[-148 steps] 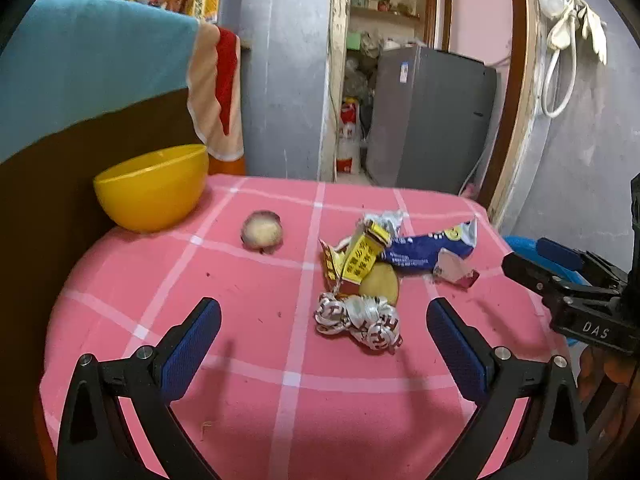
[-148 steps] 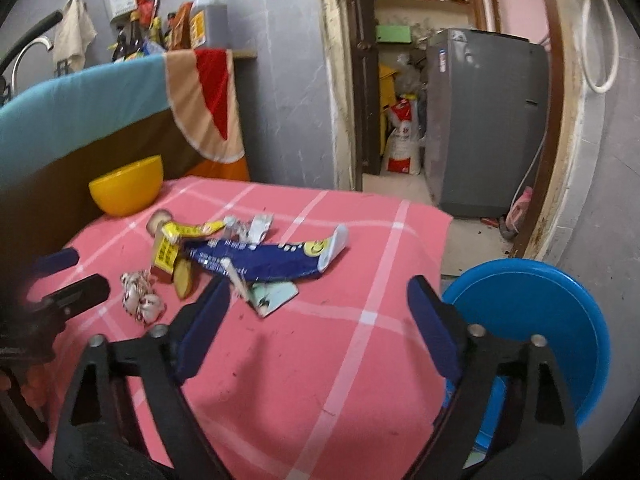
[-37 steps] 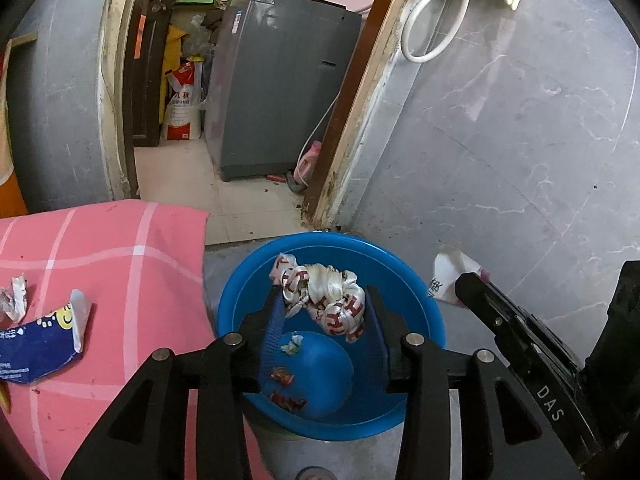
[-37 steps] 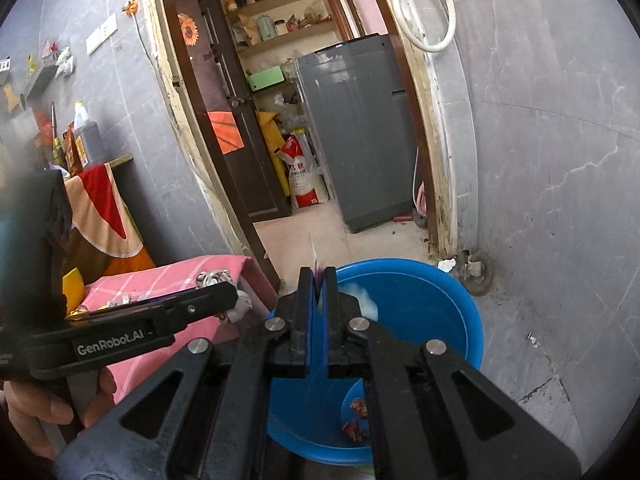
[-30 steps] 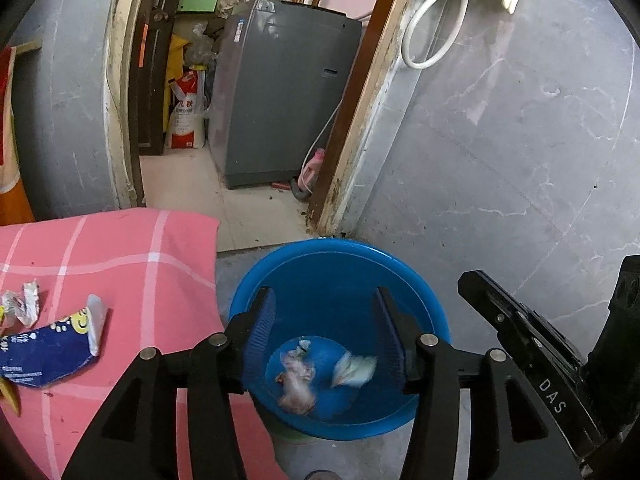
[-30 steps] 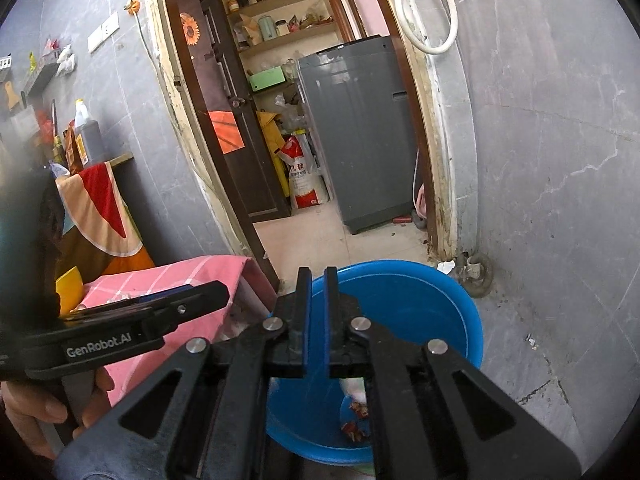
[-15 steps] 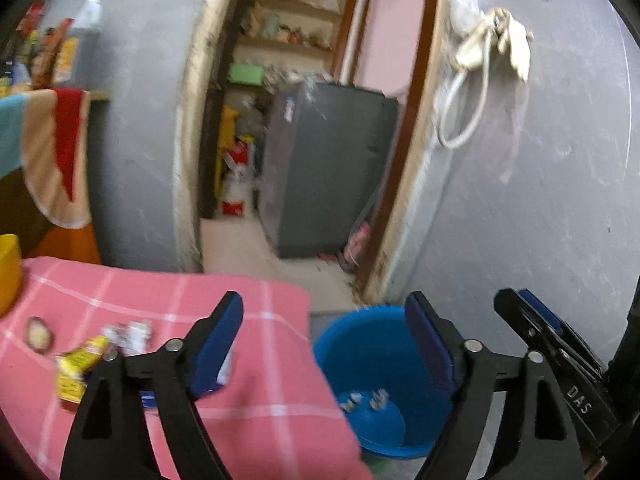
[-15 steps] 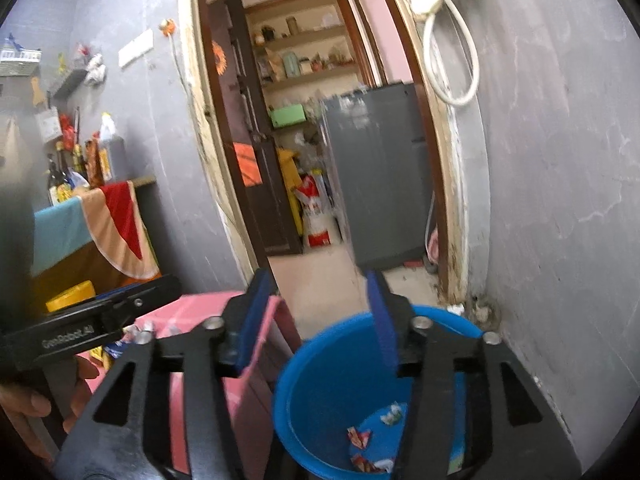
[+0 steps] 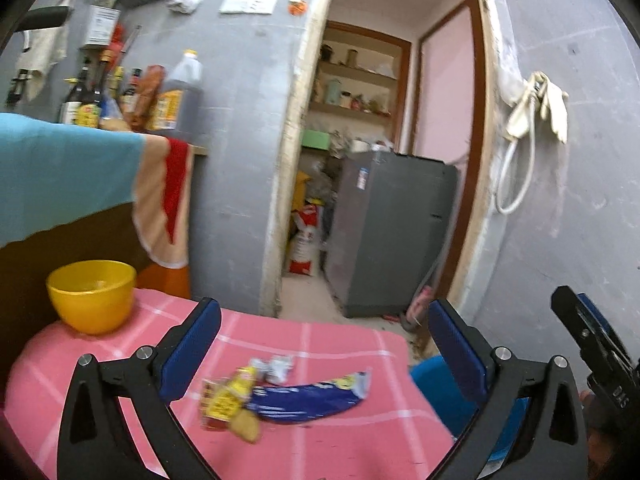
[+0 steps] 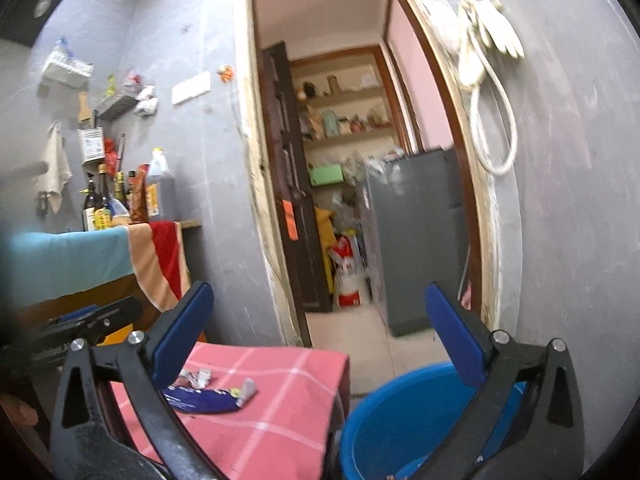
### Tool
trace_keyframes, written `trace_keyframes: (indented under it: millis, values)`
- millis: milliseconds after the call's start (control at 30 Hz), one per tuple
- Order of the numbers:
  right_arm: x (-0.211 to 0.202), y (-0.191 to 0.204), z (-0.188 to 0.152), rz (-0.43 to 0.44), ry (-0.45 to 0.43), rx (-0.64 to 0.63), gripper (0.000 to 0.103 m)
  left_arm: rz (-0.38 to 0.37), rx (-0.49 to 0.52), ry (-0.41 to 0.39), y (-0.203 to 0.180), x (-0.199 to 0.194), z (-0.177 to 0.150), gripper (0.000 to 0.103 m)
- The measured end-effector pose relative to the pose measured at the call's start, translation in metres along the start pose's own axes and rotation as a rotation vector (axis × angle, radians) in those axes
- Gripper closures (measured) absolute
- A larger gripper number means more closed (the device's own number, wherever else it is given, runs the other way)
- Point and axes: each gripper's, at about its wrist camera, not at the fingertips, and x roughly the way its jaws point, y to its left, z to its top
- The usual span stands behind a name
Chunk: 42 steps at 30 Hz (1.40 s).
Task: Collect trash
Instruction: 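Move both tools back over the yellow and blue wrappers on the table, then grasp the yellow wrapper with the left gripper while the right gripper grasps the blue wrapper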
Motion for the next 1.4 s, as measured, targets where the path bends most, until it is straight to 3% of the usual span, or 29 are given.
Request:
trace_keyframes:
  millis: [300,500,667,1067,1400]
  values:
    - [-0.006,0.051,-0.001,0.032,-0.101,-0.104,0.000,0.094,0.016,-0.083,0.048,-0.033,0.008,0.002]
    - [0.011,0.069,-0.007,0.061,-0.060,-0.120,0.000,0.131,0.045,-0.100,0.070,-0.041,0.001,0.002]
    - [0.031,0.078,-0.016,0.071,0.028,-0.136,0.000,0.155,0.052,-0.074,0.084,-0.038,-0.011,0.002]
    - [0.075,0.077,-0.040,0.064,0.250,-0.175,0.000,0.060,0.127,0.136,0.081,0.000,-0.036,0.002]
    - [0.108,0.066,-0.065,0.068,0.453,-0.177,0.001,0.008,0.087,0.343,0.081,0.046,-0.050,0.004]
